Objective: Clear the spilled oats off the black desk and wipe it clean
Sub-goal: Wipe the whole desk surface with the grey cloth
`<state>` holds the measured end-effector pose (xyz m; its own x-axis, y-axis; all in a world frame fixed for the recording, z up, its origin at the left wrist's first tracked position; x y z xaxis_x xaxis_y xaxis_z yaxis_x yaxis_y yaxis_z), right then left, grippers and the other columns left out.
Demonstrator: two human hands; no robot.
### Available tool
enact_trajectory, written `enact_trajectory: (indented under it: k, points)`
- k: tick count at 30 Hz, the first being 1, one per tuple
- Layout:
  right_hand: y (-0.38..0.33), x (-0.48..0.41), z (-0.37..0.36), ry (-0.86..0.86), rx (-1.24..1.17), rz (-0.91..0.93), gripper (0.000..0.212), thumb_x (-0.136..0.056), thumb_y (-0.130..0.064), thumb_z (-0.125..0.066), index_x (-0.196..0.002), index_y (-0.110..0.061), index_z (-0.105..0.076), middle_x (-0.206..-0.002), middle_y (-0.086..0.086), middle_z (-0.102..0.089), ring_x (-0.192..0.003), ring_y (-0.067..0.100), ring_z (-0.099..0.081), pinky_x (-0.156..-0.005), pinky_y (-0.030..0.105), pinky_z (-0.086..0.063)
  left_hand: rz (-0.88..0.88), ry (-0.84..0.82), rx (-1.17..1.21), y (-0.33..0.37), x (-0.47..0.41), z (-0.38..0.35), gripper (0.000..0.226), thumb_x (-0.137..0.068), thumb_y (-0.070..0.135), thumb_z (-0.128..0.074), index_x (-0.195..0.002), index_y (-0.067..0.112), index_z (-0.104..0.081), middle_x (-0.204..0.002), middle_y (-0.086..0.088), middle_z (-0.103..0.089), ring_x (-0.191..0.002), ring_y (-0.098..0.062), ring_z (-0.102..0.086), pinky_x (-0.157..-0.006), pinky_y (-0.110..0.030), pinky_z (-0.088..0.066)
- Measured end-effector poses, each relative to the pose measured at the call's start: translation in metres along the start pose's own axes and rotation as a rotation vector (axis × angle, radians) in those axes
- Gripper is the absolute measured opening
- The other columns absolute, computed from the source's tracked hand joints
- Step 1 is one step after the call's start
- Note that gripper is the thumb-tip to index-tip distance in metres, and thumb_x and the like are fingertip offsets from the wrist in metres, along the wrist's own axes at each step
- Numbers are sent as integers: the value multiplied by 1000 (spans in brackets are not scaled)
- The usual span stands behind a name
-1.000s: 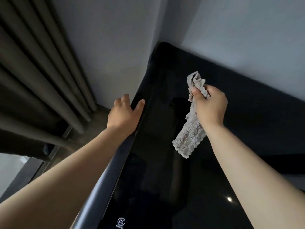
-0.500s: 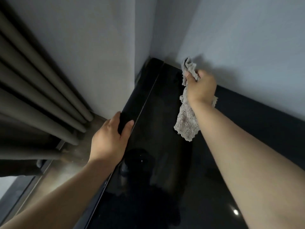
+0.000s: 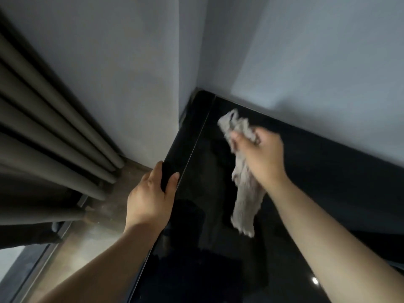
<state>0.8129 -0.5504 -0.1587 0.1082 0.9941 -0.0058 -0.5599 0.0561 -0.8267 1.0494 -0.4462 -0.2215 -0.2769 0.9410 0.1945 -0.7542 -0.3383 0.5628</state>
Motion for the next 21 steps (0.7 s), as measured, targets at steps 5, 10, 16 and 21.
enact_trajectory:
  k: [5,10,16,21]
  points:
    - [-1,-91,7,231,134,8,15,-88,-26,-64,-75,-20,-60,-68,-7,-58,-60,6,-53,-56,26,-42,-14,-2,-12,2,-6,1,57,-94,57,-31,-139,25,-41,-118,0,-62,-103,-22,-59,-79,-33,-45]
    - [3,-92,-38,151,280,102,23,-84,-35,-68,-96,-16,-69,-93,6,-67,-86,23,-62,-73,36,-50,-26,0,-39,2,-5,3,55,-94,56,-32,-138,24,-42,-115,-1,-62,-99,-22,-59,-72,-30,-41]
    - [-11,-16,-61,-282,263,221,65,-80,-69,-52,-127,-24,-61,-129,-8,-55,-121,7,-48,-100,25,-38,23,-32,-52,-4,-7,-1,59,-94,56,-32,-143,23,-38,-125,-2,-59,-109,-25,-58,-83,-34,-45]
    - [-20,-23,-54,46,223,186,28,-93,-44,-56,-99,-23,-73,-103,-5,-66,-101,16,-58,-80,29,-48,32,-11,-31,-1,-7,4,57,-94,54,-34,-142,22,-39,-124,-3,-60,-108,-26,-58,-83,-34,-44]
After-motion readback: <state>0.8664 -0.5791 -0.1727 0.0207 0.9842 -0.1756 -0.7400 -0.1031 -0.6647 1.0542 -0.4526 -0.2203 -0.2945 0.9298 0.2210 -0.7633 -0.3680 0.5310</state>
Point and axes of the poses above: each hand's wrist, its own x-axis away from the middle knuckle, its own z-axis out of the back of the hand, y = z × x, the point moved 9 cm from there along -x, towards the middle knuckle
